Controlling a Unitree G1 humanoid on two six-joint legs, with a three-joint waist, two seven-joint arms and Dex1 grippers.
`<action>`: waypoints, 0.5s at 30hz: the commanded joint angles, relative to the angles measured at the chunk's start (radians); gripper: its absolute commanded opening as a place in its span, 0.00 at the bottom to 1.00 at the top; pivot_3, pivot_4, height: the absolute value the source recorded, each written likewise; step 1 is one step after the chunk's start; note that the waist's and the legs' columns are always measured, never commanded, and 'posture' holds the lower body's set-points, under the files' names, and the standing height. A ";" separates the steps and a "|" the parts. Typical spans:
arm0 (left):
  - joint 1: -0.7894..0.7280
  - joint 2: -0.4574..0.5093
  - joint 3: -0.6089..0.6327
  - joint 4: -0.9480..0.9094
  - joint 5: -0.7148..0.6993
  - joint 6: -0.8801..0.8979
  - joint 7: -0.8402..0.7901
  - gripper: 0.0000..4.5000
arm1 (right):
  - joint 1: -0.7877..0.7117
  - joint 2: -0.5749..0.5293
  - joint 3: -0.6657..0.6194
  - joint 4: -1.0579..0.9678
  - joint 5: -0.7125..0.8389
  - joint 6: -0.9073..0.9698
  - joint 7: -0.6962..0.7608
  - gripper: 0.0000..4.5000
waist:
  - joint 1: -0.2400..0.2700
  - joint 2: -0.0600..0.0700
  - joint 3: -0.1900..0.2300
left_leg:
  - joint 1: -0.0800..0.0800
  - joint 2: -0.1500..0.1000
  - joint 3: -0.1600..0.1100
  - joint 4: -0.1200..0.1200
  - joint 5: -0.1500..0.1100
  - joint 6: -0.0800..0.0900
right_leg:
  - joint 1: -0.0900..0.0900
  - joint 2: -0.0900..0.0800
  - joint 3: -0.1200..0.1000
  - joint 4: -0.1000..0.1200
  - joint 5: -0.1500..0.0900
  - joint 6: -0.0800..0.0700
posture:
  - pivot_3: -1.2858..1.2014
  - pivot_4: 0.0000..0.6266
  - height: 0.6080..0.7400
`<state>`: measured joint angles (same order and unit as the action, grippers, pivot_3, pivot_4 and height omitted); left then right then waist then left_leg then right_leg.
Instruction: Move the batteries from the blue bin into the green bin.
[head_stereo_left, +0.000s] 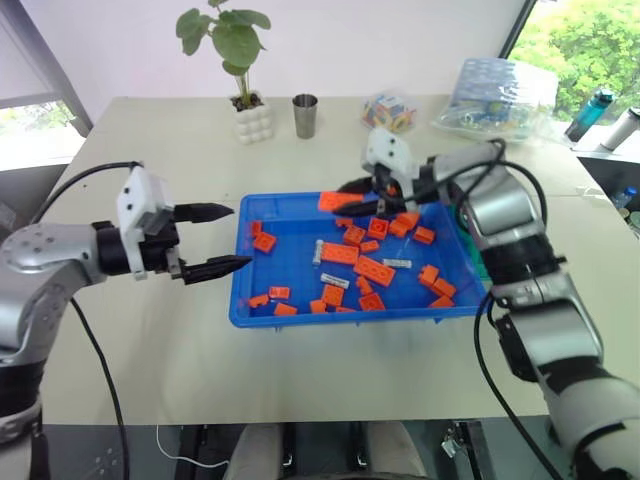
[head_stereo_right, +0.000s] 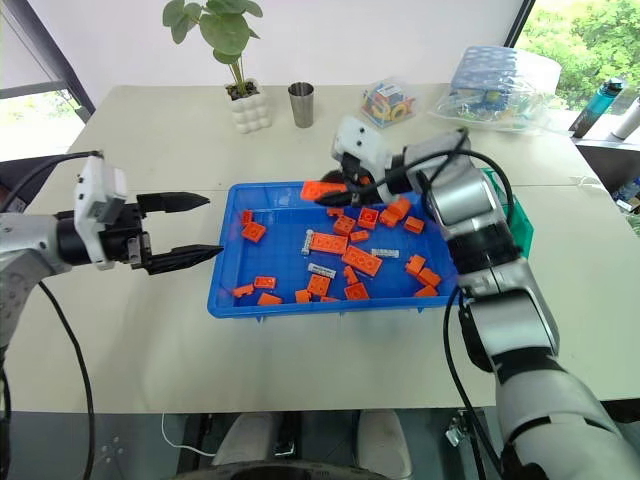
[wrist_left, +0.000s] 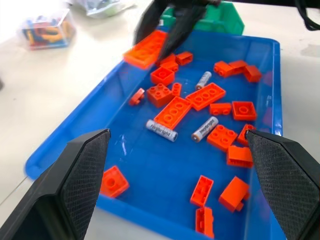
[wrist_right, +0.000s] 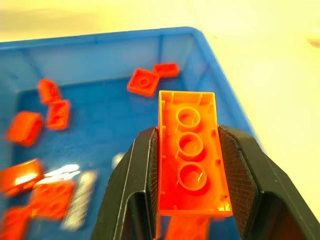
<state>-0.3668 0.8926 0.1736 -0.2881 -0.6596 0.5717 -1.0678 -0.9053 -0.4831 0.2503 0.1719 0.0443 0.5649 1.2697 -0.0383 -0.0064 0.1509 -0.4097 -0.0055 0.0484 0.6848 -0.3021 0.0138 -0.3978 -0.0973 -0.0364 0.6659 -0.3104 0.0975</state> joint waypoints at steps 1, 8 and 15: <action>-0.047 -0.006 -0.003 0.004 0.009 -0.025 -0.003 1.00 | 0.078 -0.007 0.059 -0.115 0.004 0.034 -0.019 0.27 | -0.005 0.001 0.000 | 0.000 0.000 0.001 0.000 0.000 0.000 | 0.000 0.000 0.000 0.000 0.000 0.000 | 0.52 0.24 0.82; -0.055 -0.003 -0.009 0.012 0.022 -0.028 -0.022 1.00 | 0.120 -0.080 -0.039 -0.021 0.013 0.033 -0.152 0.27 | 0.006 0.001 0.001 | 0.000 0.000 0.002 0.000 0.000 0.000 | -0.001 0.000 0.001 0.000 0.000 0.000 | 0.52 0.24 0.82; -0.057 -0.007 -0.010 0.007 0.023 -0.027 -0.018 1.00 | 0.114 -0.142 -0.089 0.109 0.009 -0.029 -0.199 0.27 | 0.020 0.001 0.002 | 0.000 -0.001 0.002 0.000 0.000 0.000 | 0.000 0.000 0.001 -0.001 0.000 0.000 | 0.52 0.24 0.82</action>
<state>-0.4086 0.8816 0.1501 -0.2646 -0.6372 0.5597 -1.0863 -0.7766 -0.6100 0.1922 0.2647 0.0495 0.5632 1.0854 -0.0179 -0.0050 0.1524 -0.4097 -0.0061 0.0502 0.6853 -0.3023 0.0143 -0.3983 -0.0977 -0.0355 0.6650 -0.3104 0.0975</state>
